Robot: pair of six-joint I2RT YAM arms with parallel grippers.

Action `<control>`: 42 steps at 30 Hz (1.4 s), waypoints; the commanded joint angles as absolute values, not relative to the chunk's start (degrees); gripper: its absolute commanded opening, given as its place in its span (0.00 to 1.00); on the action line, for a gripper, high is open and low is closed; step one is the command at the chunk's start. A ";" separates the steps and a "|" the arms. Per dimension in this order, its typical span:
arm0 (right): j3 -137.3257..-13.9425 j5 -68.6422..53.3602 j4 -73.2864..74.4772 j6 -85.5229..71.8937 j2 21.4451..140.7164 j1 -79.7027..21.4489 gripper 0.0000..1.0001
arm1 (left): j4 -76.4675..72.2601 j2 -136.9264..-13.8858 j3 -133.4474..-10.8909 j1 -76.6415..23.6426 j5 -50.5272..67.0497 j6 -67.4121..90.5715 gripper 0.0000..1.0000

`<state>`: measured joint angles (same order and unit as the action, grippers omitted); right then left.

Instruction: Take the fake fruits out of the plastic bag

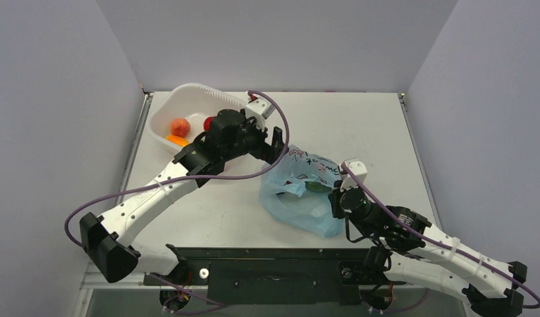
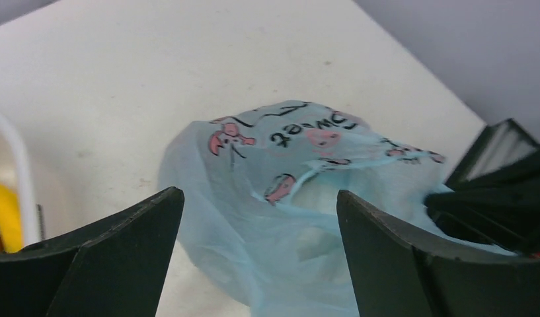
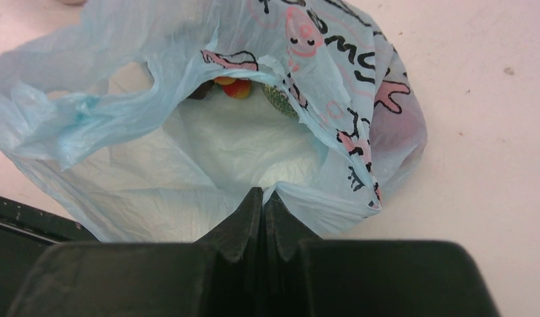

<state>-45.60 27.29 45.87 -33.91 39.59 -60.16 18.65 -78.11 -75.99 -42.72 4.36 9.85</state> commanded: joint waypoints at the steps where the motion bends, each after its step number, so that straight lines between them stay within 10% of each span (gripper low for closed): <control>1: -49.08 31.48 46.27 -31.61 37.76 -60.62 0.00 | 15.56 -68.85 -73.47 -44.51 9.87 25.58 0.82; 8: -47.01 26.47 43.26 -32.00 34.78 -60.61 0.00 | -2.77 -55.64 -57.62 -55.24 9.04 41.80 0.79; 19: -44.72 25.76 41.55 -31.63 28.29 -60.73 0.00 | 4.90 -68.70 -62.26 -75.01 -12.14 33.95 0.74; 42: -41.19 16.55 38.50 -37.29 28.34 -65.12 0.00 | 21.32 -92.73 -69.92 -65.27 -18.29 33.04 0.70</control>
<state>-43.44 19.86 41.87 -34.59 28.03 -64.60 16.73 -91.07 -68.38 -64.93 -15.90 35.51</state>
